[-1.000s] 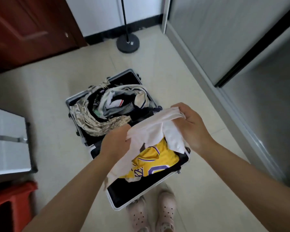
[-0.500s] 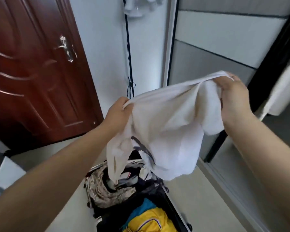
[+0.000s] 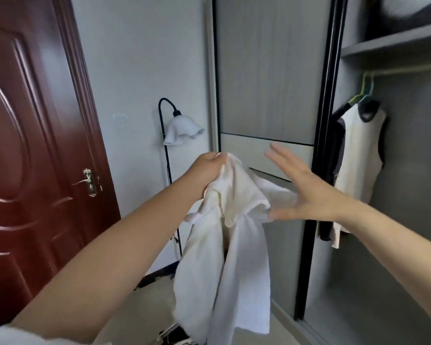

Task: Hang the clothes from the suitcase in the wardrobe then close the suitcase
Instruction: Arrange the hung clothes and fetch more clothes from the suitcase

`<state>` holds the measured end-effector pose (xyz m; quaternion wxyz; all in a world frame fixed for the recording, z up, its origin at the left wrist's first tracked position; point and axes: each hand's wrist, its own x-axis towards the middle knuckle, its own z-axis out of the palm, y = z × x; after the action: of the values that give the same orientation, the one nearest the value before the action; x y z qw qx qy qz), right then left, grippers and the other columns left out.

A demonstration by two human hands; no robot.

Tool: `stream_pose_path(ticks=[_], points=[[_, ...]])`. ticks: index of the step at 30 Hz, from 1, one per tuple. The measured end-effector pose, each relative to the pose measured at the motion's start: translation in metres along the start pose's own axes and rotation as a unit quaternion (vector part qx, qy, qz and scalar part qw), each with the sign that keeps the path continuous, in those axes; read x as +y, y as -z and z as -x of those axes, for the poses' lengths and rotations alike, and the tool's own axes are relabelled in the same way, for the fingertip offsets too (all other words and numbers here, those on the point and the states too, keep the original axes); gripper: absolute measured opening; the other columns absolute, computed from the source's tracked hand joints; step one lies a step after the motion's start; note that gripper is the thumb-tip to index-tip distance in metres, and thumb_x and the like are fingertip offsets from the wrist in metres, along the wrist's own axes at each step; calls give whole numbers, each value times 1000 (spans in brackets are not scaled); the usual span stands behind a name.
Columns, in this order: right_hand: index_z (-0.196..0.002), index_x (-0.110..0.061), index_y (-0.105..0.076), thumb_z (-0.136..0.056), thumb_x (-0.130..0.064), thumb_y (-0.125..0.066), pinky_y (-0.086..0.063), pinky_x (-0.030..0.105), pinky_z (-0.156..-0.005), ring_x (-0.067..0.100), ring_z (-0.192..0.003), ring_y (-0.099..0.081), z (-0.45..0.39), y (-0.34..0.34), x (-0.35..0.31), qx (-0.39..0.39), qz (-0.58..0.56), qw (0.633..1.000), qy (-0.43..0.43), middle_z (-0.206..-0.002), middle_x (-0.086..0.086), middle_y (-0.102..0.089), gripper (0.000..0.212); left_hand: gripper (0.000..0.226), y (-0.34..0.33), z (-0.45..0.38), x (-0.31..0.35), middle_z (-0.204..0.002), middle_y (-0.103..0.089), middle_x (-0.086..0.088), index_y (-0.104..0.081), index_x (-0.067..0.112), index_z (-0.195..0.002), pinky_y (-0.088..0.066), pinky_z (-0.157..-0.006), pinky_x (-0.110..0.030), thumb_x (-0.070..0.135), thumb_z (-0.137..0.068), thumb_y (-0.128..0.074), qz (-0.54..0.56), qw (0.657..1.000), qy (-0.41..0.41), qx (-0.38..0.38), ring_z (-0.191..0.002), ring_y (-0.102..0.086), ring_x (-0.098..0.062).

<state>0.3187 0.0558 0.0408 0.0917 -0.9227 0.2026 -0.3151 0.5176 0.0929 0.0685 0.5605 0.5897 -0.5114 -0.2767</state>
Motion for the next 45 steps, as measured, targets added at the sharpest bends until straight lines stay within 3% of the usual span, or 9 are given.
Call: stream_pose_path(ticks=[3, 6, 8, 11, 22, 28, 33, 40, 45], points=[[-141, -42, -13, -67, -43, -70, -28, 11, -102, 4, -125, -33, 5, -27, -8, 13, 71, 997, 26, -142, -7, -32, 93, 27, -13, 0, 8, -68, -52, -1, -53, 15, -73, -39, -56, -20, 22, -97, -42, 22, 999, 8, -29, -60, -48, -11], [-106, -14, -61, -73, -13, -53, -41, 7, -71, 1, -81, -53, 8, -40, -8, 156, 25, 987, 23, -87, 0, -66, 34, 31, -20, 0, 10, -54, -49, -2, -50, 12, -65, -37, -48, -18, 11, -96, -44, 69, 996, 31, -41, -50, -46, -13], [-63, -7, -52, -79, -5, -42, -35, 13, -56, -1, -57, -46, 5, -30, -10, 217, -97, 969, -69, -59, -10, -53, 19, 29, -18, 2, 11, -44, -52, 1, -51, 9, -68, -38, -38, -11, 5, -95, -42, 109, 991, 43, -60, -38, -49, -9], [-52, -17, -30, -89, 2, -40, -27, 15, -47, -1, -42, -32, -13, -6, -27, 211, -245, 925, -199, -41, -15, -37, 42, 25, -15, 9, 10, -61, -53, -6, -48, 10, -74, -40, -37, -12, 9, -97, -41, 113, 991, 44, -63, -35, -53, -5], [-60, -13, -39, -92, -16, -43, -31, 25, -49, 14, -53, -40, -23, 45, -36, 186, -193, 903, -337, -59, 2, -41, 32, 3, -45, 54, -28, -92, -56, 10, -53, 26, -88, -44, -72, -11, 28, -90, -54, -159, 957, -34, -240, -84, -55, -4], [-63, -16, -42, -94, -18, -37, -37, 10, -43, 7, -57, -43, -22, 74, -37, 267, -189, 884, -334, -64, -2, -44, 31, 50, -80, 46, -53, -110, -58, 8, -47, 19, -124, -45, -86, -18, 18, -80, -69, -202, 919, -91, -326, -101, -57, -9], [-106, -10, -55, -96, -25, -34, -44, 25, -83, 20, -91, -55, -17, 102, -26, 365, -170, 843, -356, -90, 3, -53, 28, 37, -92, 32, -59, -106, -65, -11, -62, 4, -105, -45, -70, -22, 36, -94, -48, -344, 908, -84, -223, -91, -61, -23], [-81, -6, -56, -91, -3, -36, -40, 26, -56, 20, -67, -50, 59, 123, 19, 259, -72, 891, -367, -73, 9, -52, 23, 40, -61, 3, -28, -40, -40, 7, -40, 15, -56, -22, -36, -16, 21, -95, -47, -89, 995, -5, -51, -40, -33, -10], [-86, -9, -59, -86, 0, -44, -41, 23, -66, 18, -77, -51, 97, 102, 49, 121, -17, 884, -452, -82, 6, -54, 17, 16, -73, 17, 12, -68, -48, -8, -57, 8, -80, -27, -54, -22, 15, -68, -66, 95, 990, 28, -103, -60, -45, -19]])
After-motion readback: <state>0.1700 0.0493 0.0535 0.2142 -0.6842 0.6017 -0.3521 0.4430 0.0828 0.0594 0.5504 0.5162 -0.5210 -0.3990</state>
